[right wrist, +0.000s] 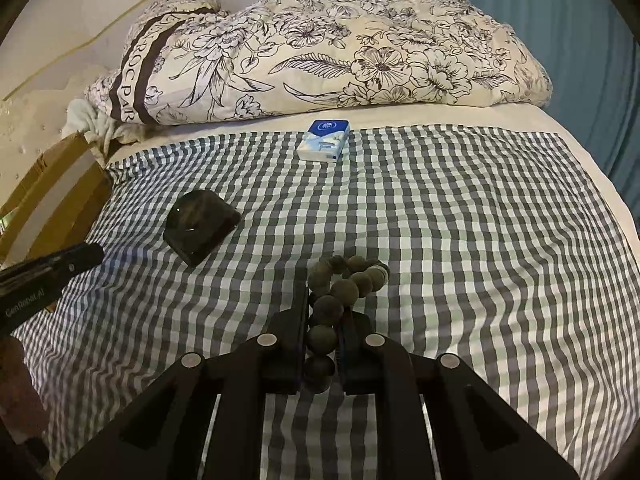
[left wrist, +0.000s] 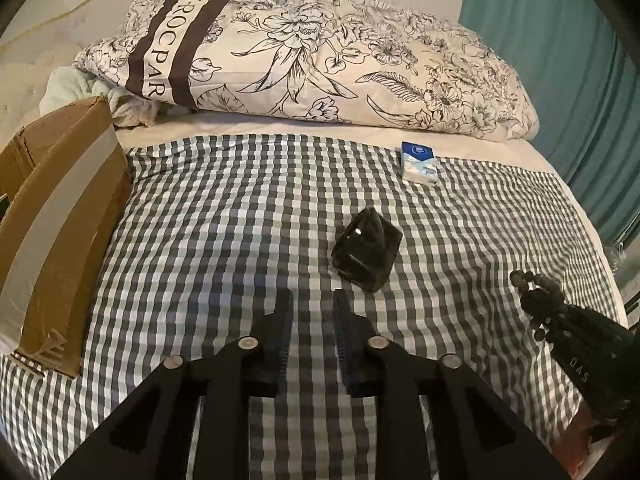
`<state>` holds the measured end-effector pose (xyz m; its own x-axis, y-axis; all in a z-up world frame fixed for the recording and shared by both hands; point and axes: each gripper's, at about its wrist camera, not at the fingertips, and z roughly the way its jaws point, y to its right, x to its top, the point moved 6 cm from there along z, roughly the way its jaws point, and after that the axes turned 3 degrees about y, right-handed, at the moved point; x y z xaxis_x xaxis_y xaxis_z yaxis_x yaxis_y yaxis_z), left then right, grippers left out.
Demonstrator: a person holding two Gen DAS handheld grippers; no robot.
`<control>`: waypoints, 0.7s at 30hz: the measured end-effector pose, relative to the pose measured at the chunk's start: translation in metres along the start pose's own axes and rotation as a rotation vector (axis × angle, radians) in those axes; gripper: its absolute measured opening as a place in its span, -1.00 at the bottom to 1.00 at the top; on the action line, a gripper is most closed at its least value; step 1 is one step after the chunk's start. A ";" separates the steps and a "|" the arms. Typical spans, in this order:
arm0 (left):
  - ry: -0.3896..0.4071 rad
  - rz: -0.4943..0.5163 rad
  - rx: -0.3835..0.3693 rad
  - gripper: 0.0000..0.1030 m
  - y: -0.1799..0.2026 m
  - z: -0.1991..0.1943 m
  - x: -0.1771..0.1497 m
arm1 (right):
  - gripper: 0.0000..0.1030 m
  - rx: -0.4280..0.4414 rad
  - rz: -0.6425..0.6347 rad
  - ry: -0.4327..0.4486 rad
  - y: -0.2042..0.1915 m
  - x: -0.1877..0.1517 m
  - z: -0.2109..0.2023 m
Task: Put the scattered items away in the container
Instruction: 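Grasp the black pouch with the left tool while the right tool holds the bracelet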
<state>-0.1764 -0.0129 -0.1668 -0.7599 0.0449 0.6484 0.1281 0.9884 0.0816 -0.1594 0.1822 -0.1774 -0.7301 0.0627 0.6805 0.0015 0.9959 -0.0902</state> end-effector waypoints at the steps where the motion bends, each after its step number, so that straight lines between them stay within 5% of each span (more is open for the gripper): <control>1: -0.003 0.001 -0.003 0.27 0.001 0.000 -0.002 | -0.78 0.002 0.004 0.001 0.000 0.000 -0.001; 6: 0.031 0.016 -0.003 0.66 0.004 0.003 -0.003 | -0.78 0.018 0.011 -0.001 -0.006 -0.001 -0.004; 21: -0.019 0.167 0.023 0.67 0.051 0.087 0.011 | -0.78 0.028 0.030 -0.052 0.003 0.003 0.021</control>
<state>-0.2339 0.0503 -0.2212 -0.7411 0.2116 0.6372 0.2392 0.9700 -0.0439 -0.1755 0.1844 -0.1911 -0.7645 0.0882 0.6385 0.0053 0.9914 -0.1305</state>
